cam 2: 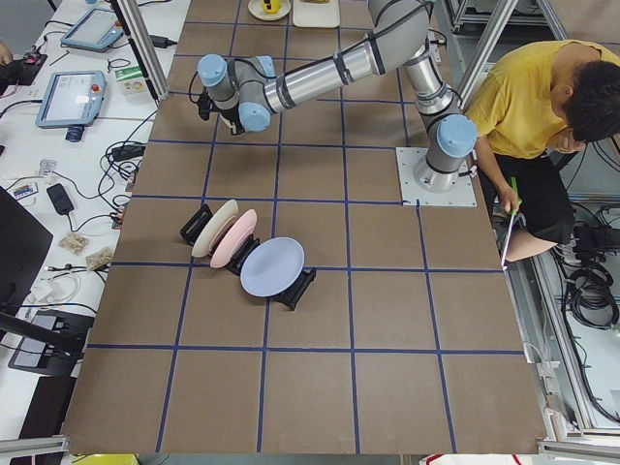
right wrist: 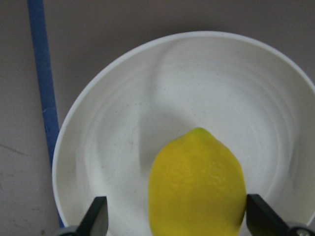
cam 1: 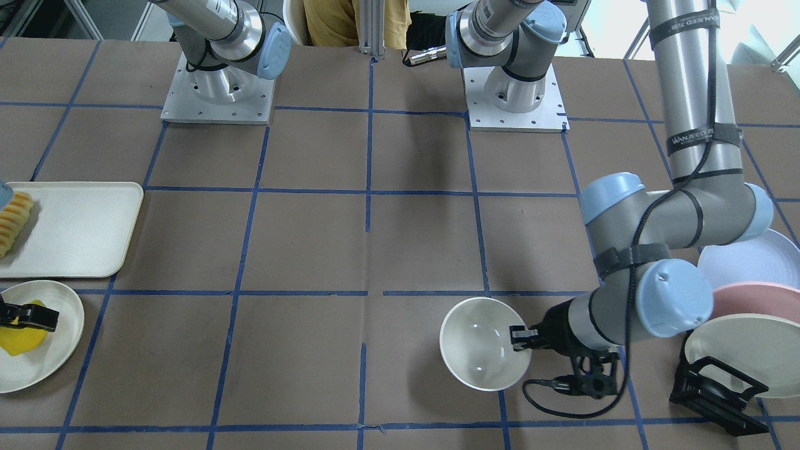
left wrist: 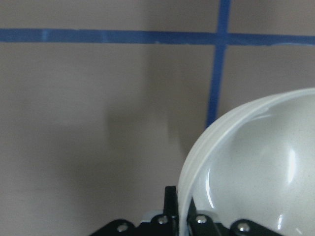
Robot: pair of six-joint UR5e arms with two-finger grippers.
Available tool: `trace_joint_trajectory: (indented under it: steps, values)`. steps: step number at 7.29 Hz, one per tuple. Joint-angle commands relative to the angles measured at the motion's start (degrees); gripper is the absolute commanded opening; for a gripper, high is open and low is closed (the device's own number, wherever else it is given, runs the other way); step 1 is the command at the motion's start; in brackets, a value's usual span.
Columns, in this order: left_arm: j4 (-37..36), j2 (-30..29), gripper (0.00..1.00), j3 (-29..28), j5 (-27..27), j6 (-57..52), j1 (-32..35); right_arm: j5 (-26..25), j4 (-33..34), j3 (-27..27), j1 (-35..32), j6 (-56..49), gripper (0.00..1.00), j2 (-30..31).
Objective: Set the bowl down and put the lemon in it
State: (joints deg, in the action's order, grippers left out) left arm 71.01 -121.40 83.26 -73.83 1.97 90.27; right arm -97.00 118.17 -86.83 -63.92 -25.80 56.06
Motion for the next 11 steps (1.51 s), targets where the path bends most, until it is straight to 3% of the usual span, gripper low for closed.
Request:
trace_joint_trajectory:
  steps: [1, 2, 3, 5, 6, 7, 8, 9, 11]
  values:
    - [-6.6, 1.9, 0.0, 5.1, -1.3, 8.0, 9.2, -0.1, 0.0, -0.1, 0.6, -0.3, 0.39, -0.4]
    - [-10.7, 2.8, 0.0, 9.5, -5.4, 8.9, 10.3, -0.2, -0.2, -0.1, 0.7, -0.1, 0.03, -0.3]
    - [-17.1, 3.4, 0.0, 13.2, -5.7, 9.5, 10.4, -0.3, -1.4, 0.0, 1.1, -0.1, 0.0, 0.3]
    - [-18.8, 3.2, 0.0, 15.2, -5.5, 12.1, 11.0, -0.5, -12.3, 1.2, 0.8, 0.8, 0.0, 5.2]
    - [-18.9, 2.8, 0.0, 15.4, -5.6, 11.5, 11.1, 2.1, -17.1, 1.2, -0.1, 1.5, 0.0, 8.9]
    - [-18.9, 2.5, 0.45, 15.7, -5.2, 12.4, 11.2, 4.6, -20.5, 1.3, -2.9, 5.5, 0.0, 11.6]
    - [-18.9, 3.5, 0.99, 15.4, -5.1, 12.2, 10.5, 4.8, -23.4, 1.2, -7.7, 10.6, 0.0, 15.2]
    - [-17.5, 5.3, 1.0, 13.7, -5.3, 11.3, 9.1, 4.8, -24.4, 1.1, -12.4, 14.9, 0.0, 17.7]
    - [-2.6, 13.2, 1.0, 9.1, -5.8, 4.2, 5.8, 5.2, -24.2, 1.7, -23.5, 26.7, 0.0, 19.3]
